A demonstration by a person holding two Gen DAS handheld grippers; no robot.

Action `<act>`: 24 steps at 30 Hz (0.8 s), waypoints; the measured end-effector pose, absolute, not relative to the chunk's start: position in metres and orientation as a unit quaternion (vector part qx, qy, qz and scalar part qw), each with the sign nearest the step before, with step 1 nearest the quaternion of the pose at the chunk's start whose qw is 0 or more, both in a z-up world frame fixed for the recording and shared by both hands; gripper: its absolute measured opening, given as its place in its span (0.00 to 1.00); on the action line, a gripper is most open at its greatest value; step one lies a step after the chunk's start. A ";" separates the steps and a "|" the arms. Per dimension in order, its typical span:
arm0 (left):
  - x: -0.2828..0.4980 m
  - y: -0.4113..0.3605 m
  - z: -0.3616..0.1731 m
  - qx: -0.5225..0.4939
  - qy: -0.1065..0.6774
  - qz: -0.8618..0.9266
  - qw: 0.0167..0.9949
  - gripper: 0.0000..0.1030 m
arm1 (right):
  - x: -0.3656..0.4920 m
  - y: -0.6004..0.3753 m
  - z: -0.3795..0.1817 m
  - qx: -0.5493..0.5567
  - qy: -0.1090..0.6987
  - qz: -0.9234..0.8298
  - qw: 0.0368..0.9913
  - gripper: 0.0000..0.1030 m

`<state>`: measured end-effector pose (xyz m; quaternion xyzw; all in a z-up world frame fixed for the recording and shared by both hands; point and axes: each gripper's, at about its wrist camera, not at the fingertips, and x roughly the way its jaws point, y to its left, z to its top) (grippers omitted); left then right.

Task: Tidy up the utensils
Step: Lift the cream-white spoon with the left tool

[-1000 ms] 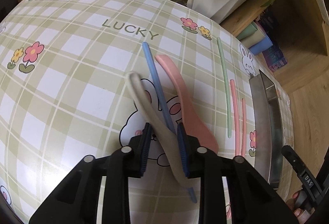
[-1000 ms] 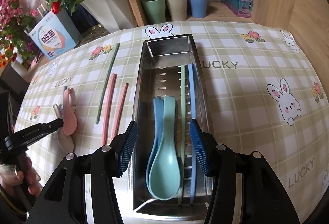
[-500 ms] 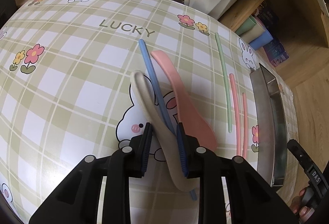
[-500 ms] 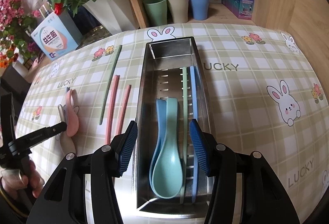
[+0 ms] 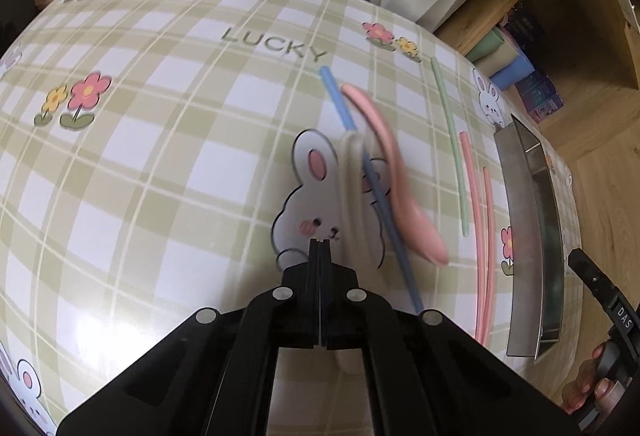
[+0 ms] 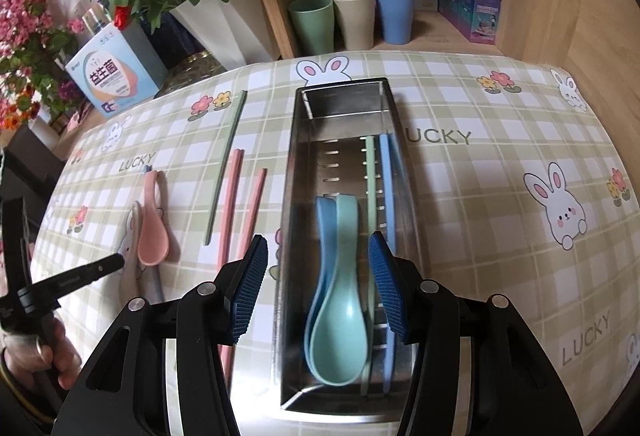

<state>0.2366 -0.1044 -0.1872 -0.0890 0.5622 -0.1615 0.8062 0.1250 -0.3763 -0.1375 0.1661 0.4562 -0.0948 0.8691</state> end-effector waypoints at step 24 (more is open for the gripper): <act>0.226 -0.137 -0.185 -0.038 0.564 -0.191 0.803 0.21 | 0.123 -0.377 -0.135 0.170 0.453 -0.092 0.870 0.50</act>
